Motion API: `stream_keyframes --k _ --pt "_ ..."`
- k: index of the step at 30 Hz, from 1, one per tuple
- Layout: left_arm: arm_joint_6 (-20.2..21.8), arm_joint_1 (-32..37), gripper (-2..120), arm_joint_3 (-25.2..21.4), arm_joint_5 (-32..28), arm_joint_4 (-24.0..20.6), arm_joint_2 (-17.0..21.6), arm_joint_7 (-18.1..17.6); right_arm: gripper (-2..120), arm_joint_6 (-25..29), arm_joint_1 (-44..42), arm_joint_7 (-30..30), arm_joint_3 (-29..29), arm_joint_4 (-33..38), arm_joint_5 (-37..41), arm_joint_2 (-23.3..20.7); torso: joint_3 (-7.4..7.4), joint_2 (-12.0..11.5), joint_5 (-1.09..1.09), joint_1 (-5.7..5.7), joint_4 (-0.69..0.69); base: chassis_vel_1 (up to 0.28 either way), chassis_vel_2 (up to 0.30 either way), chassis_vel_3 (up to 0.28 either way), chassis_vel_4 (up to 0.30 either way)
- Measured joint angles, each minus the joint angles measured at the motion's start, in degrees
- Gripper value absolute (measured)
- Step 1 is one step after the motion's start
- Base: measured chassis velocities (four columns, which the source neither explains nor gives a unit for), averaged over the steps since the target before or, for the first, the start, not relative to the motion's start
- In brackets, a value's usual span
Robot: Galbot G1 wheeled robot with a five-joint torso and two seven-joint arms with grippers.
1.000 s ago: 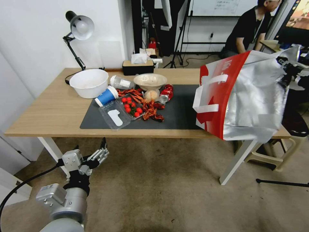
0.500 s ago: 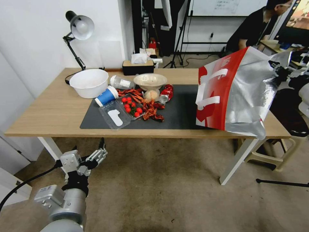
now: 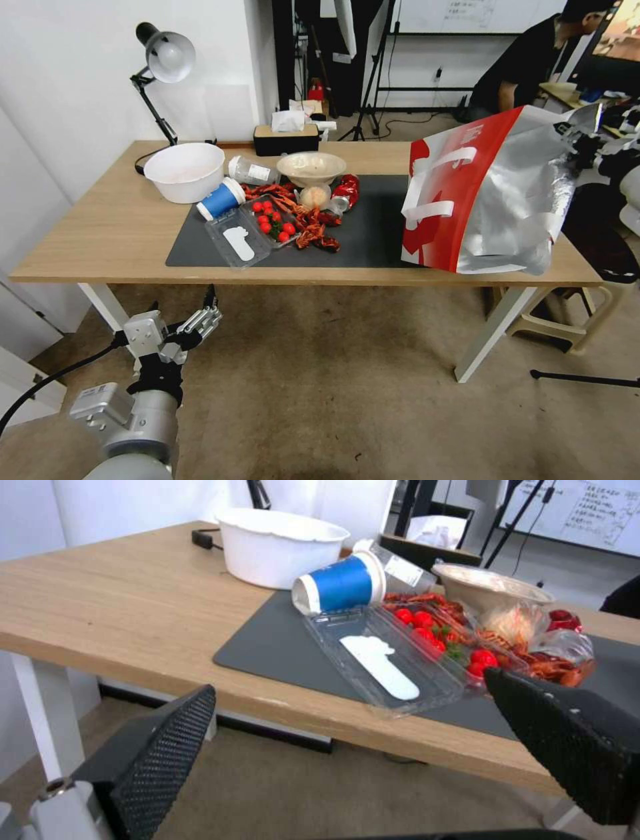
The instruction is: Pick up the food delivery bag from the floor and place it on the table.
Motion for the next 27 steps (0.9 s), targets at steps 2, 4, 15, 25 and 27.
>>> stream_keyframes --k 2,4,15,25,27 --pt "-0.05 0.01 100 -0.03 0.00 0.00 0.02 -0.01 47 0.07 0.08 0.06 -0.06 -0.04 -0.23 -0.02 0.00 0.00 0.00 0.00 0.00 0.000 0.000 0.000 0.000" --pt "-0.05 0.02 100 -0.04 0.00 0.00 0.02 -0.01 54 0.10 0.10 0.07 -0.07 -0.05 -0.32 -0.02 0.00 0.00 0.00 0.00 0.00 0.000 0.000 0.000 0.000" --pt "-0.11 0.03 100 -0.08 0.00 0.00 0.04 -0.05 96 0.36 0.11 0.04 -0.10 -0.08 -0.85 -0.02 0.00 0.00 0.00 0.00 0.00 0.000 0.000 0.000 0.000" --pt "-0.20 0.06 100 -0.12 0.00 0.00 0.06 -0.14 100 0.73 -0.46 -0.71 -0.07 0.38 -1.63 -0.04 0.00 0.00 0.00 0.00 0.00 0.000 0.000 0.000 0.000" --pt "-0.20 0.07 100 -0.12 0.00 0.00 0.06 -0.14 100 0.75 -0.73 -0.93 0.04 0.61 -1.75 -0.07 0.00 0.00 0.00 0.00 0.00 0.000 0.000 0.000 0.000"
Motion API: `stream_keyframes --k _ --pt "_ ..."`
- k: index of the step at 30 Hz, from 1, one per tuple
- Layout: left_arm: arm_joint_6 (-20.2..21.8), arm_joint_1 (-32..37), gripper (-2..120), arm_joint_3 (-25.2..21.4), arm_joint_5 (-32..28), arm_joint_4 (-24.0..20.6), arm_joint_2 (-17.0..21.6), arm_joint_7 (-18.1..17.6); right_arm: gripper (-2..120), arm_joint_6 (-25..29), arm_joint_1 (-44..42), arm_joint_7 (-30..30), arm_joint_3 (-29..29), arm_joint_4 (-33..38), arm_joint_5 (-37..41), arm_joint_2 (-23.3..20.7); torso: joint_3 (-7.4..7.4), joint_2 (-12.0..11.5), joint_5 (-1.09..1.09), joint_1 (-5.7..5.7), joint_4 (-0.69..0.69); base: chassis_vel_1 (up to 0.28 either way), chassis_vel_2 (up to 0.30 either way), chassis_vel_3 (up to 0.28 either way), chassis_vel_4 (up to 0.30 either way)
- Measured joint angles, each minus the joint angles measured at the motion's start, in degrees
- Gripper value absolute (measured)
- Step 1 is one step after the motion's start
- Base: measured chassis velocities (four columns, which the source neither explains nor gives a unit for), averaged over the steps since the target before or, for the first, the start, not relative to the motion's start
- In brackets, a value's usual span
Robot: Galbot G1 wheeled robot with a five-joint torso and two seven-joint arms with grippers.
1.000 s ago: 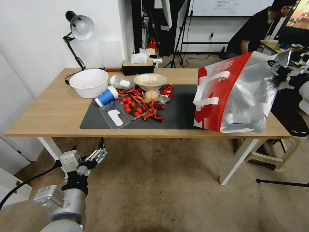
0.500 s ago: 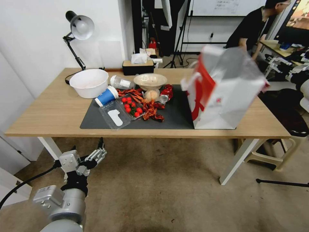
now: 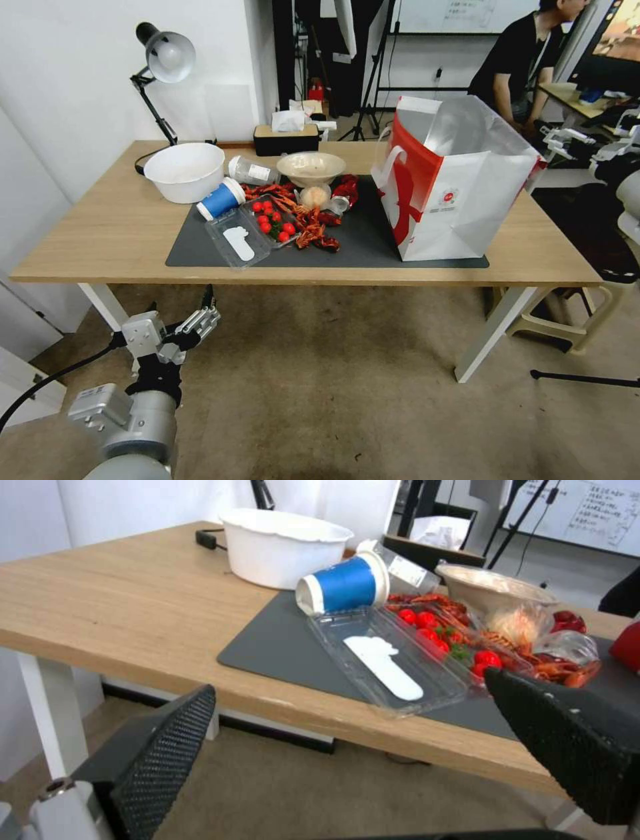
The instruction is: Pick up the food delivery bag from the floor and place it on the table.
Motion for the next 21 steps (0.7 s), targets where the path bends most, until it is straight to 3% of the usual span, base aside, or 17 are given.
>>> stream_keyframes --k 21 --pt "0.20 0.45 100 -0.03 0.75 0.00 -0.15 -0.61 100 0.84 -12.87 -7.88 9.90 4.46 -7.60 -2.40 0.00 0.00 0.00 0.00 0.00 0.000 0.000 0.000 0.000"
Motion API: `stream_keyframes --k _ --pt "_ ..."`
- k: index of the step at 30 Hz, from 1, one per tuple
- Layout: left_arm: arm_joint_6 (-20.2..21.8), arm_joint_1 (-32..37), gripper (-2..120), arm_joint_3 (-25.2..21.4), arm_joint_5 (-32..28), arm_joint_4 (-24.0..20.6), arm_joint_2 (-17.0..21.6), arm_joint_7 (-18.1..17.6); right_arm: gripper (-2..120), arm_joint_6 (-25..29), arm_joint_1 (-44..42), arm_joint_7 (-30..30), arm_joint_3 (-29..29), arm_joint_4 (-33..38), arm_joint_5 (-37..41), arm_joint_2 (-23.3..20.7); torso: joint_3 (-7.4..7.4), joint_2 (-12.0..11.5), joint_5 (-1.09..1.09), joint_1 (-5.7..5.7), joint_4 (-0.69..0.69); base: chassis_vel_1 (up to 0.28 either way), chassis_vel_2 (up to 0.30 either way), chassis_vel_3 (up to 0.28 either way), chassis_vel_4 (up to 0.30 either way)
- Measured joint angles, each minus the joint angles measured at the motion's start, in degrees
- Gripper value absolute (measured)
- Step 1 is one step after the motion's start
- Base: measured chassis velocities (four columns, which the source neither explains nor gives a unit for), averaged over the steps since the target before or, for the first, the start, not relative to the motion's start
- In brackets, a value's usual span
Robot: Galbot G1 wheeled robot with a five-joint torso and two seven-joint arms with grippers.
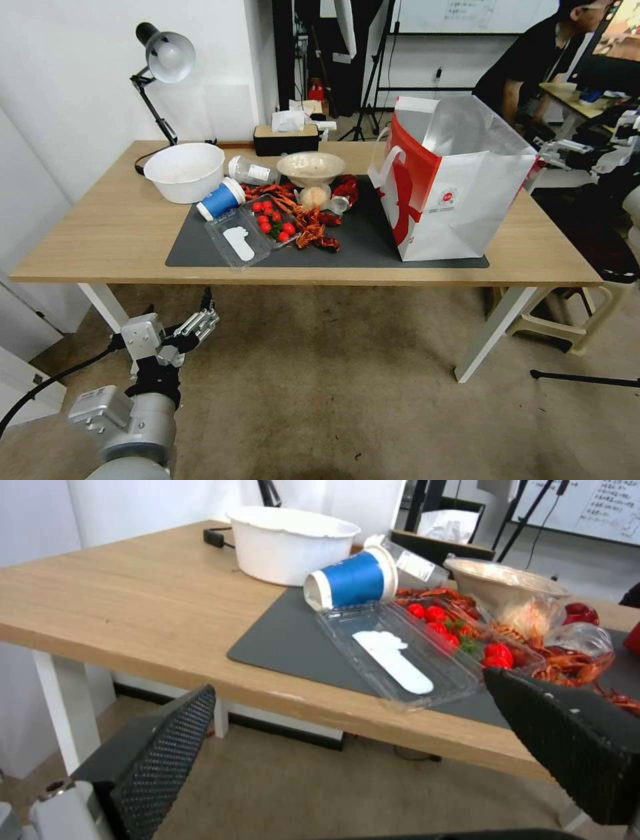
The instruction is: Pick up the food delivery bag from the floor and place it on the table.
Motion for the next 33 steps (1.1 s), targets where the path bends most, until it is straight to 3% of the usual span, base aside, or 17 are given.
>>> stream_keyframes --k 12,13,16,24,29,32,33 --pt "-0.29 0.59 100 0.30 0.99 0.00 -0.71 0.25 100 10.72 -9.88 -5.18 3.57 6.84 -11.93 1.95 0.00 0.00 0.00 0.00 0.00 0.000 0.000 0.000 0.000" --pt "-0.34 0.75 100 0.36 1.16 0.00 -0.88 0.29 100 13.79 -12.83 -5.59 3.78 9.09 -14.44 3.61 0.00 0.00 -0.01 0.00 0.00 0.000 0.000 0.000 0.000" --pt "-0.73 0.81 100 0.25 1.24 0.00 -0.88 0.32 100 15.90 -17.31 -5.68 3.78 11.97 -17.94 6.65 0.00 0.00 0.00 0.00 0.00 0.000 0.000 0.000 0.000" --pt "-1.82 1.51 100 0.41 1.79 0.00 -1.44 0.20 100 18.44 -24.19 -4.10 4.16 16.16 -25.70 11.47 0.00 0.00 -0.01 0.00 0.00 0.000 0.000 0.000 0.000" --pt "-1.90 1.70 100 0.40 2.44 0.00 -1.60 1.05 100 18.44 -27.98 0.06 2.02 18.85 -30.75 17.08 0.00 0.00 -0.01 0.00 -0.01 0.000 0.000 0.000 0.000" --pt "-2.37 1.51 100 -0.04 2.69 0.00 -1.53 2.10 100 21.24 -31.43 1.12 -0.41 19.84 -35.14 23.44 0.00 0.00 0.00 0.00 0.00 0.000 0.000 0.000 0.000" --pt "-2.37 1.51 100 -0.04 2.69 0.00 -1.53 2.10 100 21.24 -31.43 1.12 -0.41 19.84 -35.14 23.44 0.00 0.00 0.00 0.00 0.00 0.000 0.000 0.000 0.000"
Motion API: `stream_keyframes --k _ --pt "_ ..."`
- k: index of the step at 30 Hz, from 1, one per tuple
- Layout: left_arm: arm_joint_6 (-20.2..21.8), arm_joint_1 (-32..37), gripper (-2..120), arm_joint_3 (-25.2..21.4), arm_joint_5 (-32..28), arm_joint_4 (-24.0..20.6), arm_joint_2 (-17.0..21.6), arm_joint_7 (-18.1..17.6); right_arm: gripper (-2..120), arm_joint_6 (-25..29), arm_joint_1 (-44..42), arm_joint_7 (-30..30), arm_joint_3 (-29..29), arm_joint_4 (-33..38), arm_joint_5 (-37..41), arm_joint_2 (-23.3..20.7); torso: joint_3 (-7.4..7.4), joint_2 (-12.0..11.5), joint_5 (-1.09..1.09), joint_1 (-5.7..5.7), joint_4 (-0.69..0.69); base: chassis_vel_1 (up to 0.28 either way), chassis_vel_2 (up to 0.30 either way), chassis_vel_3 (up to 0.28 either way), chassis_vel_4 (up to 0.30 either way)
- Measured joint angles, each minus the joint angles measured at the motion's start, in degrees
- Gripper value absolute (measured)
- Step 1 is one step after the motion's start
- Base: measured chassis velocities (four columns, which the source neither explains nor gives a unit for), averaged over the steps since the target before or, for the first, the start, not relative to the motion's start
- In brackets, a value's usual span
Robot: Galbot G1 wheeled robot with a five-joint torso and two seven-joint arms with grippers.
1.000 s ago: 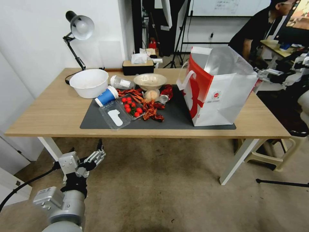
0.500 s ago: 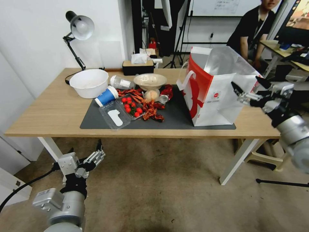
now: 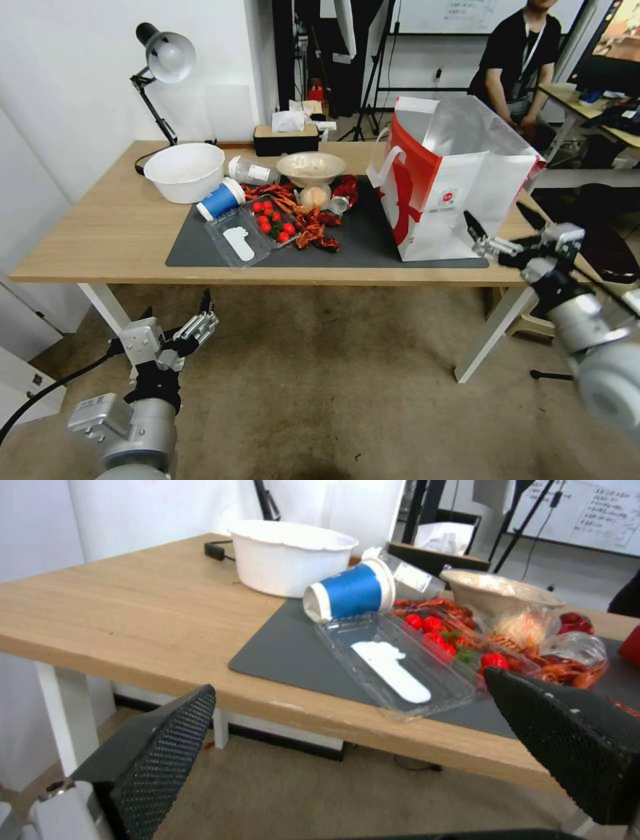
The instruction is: Pick up the food delivery bag from the floor and place it on the table.
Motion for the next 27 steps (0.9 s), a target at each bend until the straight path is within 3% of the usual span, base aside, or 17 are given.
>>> stream_keyframes --k 3,10,20,27 --pt "-0.56 -0.35 100 0.43 0.43 0.00 -0.20 0.55 100 2.06 -3.27 -0.14 -2.03 -0.76 -3.80 5.35 0.00 0.00 0.00 0.00 -0.01 0.000 0.000 0.000 0.000" --pt "-1.04 -1.18 100 0.85 0.94 0.04 -0.57 1.20 100 6.56 -5.83 -1.05 -5.34 -4.99 -9.47 11.72 0.00 0.00 0.01 0.00 0.00 0.000 0.000 0.000 0.000" --pt "-2.03 -2.41 100 0.84 1.30 3.68 0.15 2.57 100 8.49 -4.36 -1.47 -8.27 -9.24 -12.72 15.02 0.00 0.00 0.00 0.00 0.01 0.000 0.000 0.000 0.000" --pt "-6.76 -2.99 100 1.13 5.86 7.61 0.06 4.03 100 8.32 -3.30 -1.73 -8.38 -10.55 -12.23 14.78 0.00 0.00 0.00 0.00 0.00 0.000 0.000 0.000 0.000"
